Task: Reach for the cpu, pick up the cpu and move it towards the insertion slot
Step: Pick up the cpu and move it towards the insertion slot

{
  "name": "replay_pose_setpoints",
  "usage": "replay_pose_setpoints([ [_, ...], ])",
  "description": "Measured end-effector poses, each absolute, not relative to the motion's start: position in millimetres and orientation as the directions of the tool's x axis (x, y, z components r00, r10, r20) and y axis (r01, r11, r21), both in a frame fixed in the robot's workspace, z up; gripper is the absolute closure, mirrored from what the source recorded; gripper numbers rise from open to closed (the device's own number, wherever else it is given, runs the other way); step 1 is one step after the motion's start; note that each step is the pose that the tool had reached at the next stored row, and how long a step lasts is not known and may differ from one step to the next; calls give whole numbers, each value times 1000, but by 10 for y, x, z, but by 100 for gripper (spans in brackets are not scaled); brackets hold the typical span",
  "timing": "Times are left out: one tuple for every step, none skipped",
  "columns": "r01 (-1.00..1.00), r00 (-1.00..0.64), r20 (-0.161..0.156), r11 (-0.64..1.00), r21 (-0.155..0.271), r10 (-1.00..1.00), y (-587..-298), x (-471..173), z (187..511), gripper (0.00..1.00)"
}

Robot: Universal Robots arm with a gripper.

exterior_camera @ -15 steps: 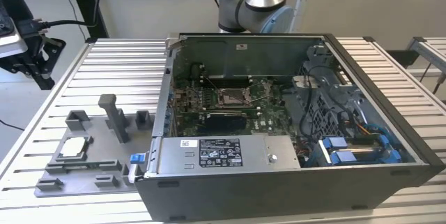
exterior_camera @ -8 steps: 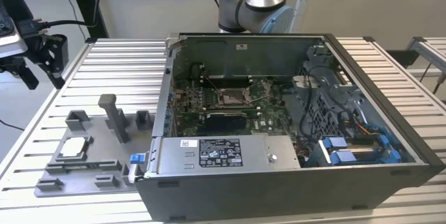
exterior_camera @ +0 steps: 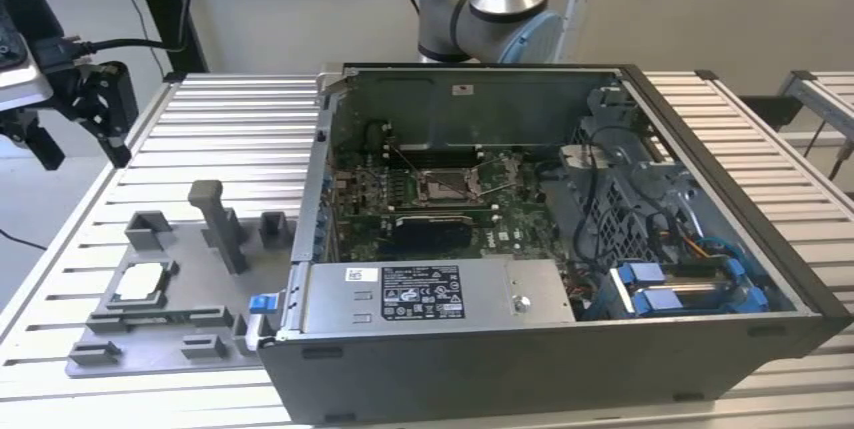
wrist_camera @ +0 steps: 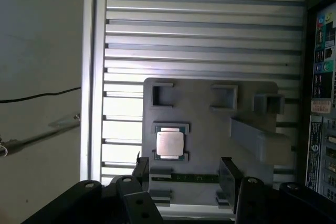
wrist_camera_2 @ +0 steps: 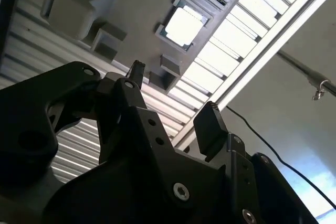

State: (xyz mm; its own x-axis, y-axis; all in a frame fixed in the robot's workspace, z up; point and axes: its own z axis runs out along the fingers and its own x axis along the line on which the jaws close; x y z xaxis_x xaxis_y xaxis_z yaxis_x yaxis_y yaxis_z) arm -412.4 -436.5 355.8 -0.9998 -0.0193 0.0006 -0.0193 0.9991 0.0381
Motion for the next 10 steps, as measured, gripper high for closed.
replay_pose_setpoints([
  [-19,-1000,1,999,38,-19,-4365,-4124,3555,0],
  [-19,-1000,0,999,38,-19,-4365,-4124,3547,0],
  [-19,-1000,0,999,38,-19,-4365,-4124,3539,0],
  [-19,-1000,0,999,38,-19,-4365,-4124,3531,0],
  [-19,-1000,0,999,38,-19,-4365,-4124,3518,0],
  [-19,-1000,1,999,38,-19,-4365,-4124,3509,0],
  [-19,-1000,1,999,38,-19,-4365,-4124,3501,0],
  [-19,-1000,0,999,38,-19,-4365,-4124,3491,0],
  [-19,-1000,0,999,38,-19,-4365,-4124,3478,0],
  [-19,-1000,0,999,38,-19,-4365,-4124,3463,0],
])
